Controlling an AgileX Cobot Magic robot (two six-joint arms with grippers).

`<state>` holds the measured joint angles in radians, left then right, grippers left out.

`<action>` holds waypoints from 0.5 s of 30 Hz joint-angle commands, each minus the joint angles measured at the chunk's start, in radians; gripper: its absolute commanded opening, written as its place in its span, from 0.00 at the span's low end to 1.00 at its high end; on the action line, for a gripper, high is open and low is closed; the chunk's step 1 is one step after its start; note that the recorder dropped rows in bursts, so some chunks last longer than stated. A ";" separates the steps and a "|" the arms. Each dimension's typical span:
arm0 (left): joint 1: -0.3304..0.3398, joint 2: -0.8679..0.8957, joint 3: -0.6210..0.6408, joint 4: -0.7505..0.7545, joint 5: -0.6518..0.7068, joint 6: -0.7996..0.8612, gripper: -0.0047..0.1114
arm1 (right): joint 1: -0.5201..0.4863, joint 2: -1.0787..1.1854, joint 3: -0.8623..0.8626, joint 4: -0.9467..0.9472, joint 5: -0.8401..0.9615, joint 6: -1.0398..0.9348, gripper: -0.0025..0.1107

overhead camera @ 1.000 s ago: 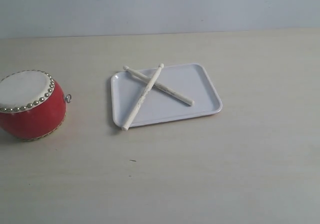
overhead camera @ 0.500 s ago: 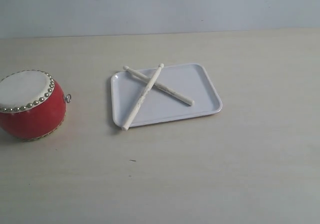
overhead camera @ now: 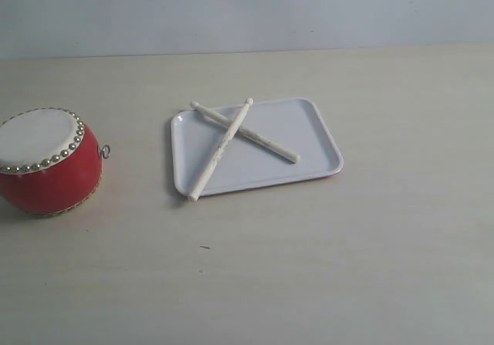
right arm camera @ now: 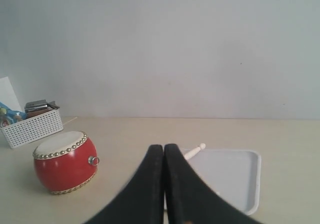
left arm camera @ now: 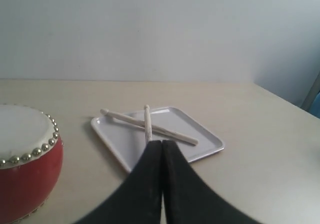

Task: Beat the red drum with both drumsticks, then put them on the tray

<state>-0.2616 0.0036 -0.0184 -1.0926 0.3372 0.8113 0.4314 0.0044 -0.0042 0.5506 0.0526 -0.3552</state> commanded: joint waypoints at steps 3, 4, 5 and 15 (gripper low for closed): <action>-0.003 -0.004 0.018 -0.030 -0.008 -0.005 0.04 | -0.002 -0.004 0.004 -0.002 0.062 -0.011 0.02; -0.003 -0.004 0.018 -0.034 -0.004 -0.005 0.04 | -0.002 -0.004 0.004 -0.002 0.086 -0.011 0.02; -0.003 -0.004 0.018 -0.046 0.000 -0.005 0.04 | -0.002 -0.004 0.004 -0.003 0.112 -0.011 0.02; -0.003 -0.004 0.018 -0.044 0.092 -0.005 0.04 | -0.002 -0.004 0.004 -0.005 0.144 -0.011 0.02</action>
<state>-0.2616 0.0036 -0.0033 -1.1303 0.4092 0.8097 0.4314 0.0044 -0.0042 0.5506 0.1950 -0.3552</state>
